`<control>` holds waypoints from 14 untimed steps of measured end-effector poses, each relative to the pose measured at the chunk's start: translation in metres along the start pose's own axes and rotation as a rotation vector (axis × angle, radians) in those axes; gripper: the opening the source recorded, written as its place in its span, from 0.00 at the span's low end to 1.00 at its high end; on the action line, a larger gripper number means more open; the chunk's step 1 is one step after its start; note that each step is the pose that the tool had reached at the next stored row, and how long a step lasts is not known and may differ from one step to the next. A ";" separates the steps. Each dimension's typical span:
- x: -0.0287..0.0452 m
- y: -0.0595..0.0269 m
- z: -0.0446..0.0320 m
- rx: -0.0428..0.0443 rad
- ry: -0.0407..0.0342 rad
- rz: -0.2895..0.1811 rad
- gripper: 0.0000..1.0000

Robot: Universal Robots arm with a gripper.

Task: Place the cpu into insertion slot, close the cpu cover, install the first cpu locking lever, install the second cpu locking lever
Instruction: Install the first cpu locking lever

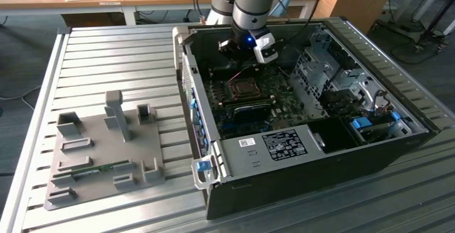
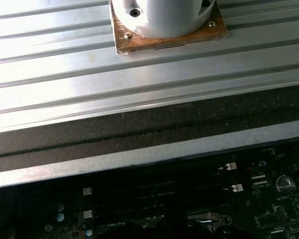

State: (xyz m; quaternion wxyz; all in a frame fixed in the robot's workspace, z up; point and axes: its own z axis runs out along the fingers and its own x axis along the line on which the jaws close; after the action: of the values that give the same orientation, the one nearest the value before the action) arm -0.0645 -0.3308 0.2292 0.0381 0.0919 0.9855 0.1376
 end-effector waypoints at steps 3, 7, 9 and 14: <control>0.0000 -0.0006 0.0010 -0.0001 -0.0002 0.000 0.11; 0.0001 -0.0017 0.0044 -0.0001 -0.0002 0.000 0.11; 0.0002 -0.0018 0.0046 -0.0002 -0.0001 0.000 0.11; 0.0002 -0.0018 0.0047 -0.0015 0.0001 0.000 0.11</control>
State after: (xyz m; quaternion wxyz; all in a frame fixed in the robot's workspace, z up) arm -0.0645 -0.3312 0.2242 0.0380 0.0920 0.9854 0.1384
